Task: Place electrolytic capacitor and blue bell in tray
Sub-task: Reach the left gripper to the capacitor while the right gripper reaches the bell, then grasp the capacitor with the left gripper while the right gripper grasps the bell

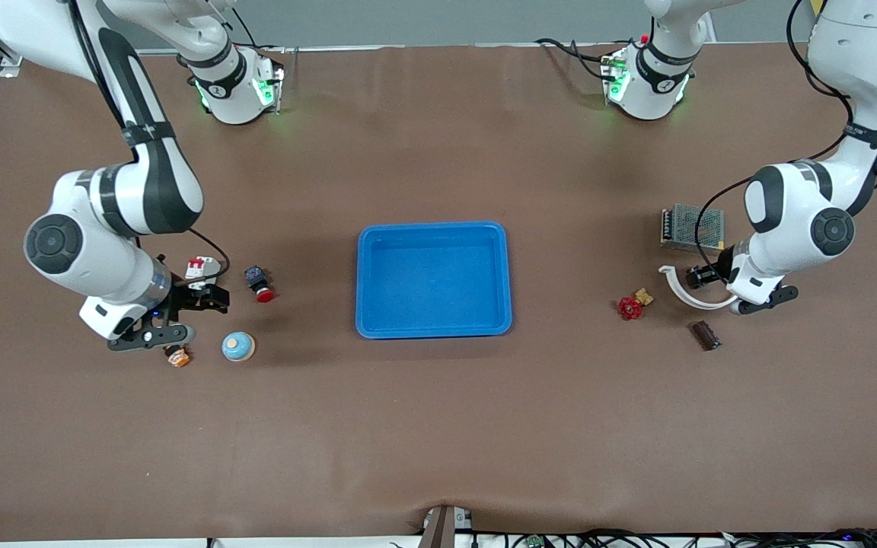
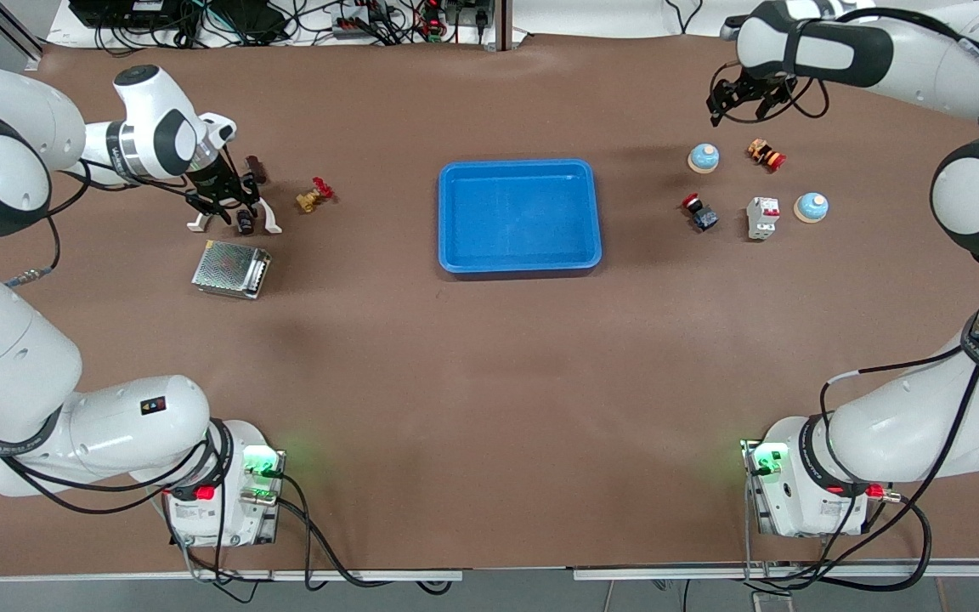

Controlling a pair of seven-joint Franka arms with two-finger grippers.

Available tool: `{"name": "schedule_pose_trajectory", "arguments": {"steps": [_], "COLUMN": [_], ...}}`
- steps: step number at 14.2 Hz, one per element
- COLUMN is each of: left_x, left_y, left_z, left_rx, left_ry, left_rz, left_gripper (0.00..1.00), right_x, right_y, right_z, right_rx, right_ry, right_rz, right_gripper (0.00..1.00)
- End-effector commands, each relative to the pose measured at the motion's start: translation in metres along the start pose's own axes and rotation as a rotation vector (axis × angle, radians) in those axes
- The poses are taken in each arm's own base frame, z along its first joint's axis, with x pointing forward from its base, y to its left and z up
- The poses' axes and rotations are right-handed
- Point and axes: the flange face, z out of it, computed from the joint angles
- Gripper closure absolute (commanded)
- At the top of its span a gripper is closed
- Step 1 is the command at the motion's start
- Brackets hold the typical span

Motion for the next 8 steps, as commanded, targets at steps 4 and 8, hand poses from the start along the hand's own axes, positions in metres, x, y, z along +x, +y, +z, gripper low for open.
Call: {"name": "schedule_pose_trajectory", "arguments": {"steps": [4,8], "left_x": [0.000,-0.011], "left_y": [0.003,0.031], "left_z": [-0.004,-0.041], "left_rx": [0.012,0.038], "left_ry": [0.026,0.007], "left_rz": [0.008,0.008], "left_gripper": [1.00,1.00], "right_x": [0.017,0.031], "right_y": [-0.009,-0.007], "right_z": [0.049,0.090], "right_rx": [0.005,-0.003], "right_ry": [0.073,0.090], "right_rz": [0.003,-0.011], "right_gripper": [0.00,0.00]}}
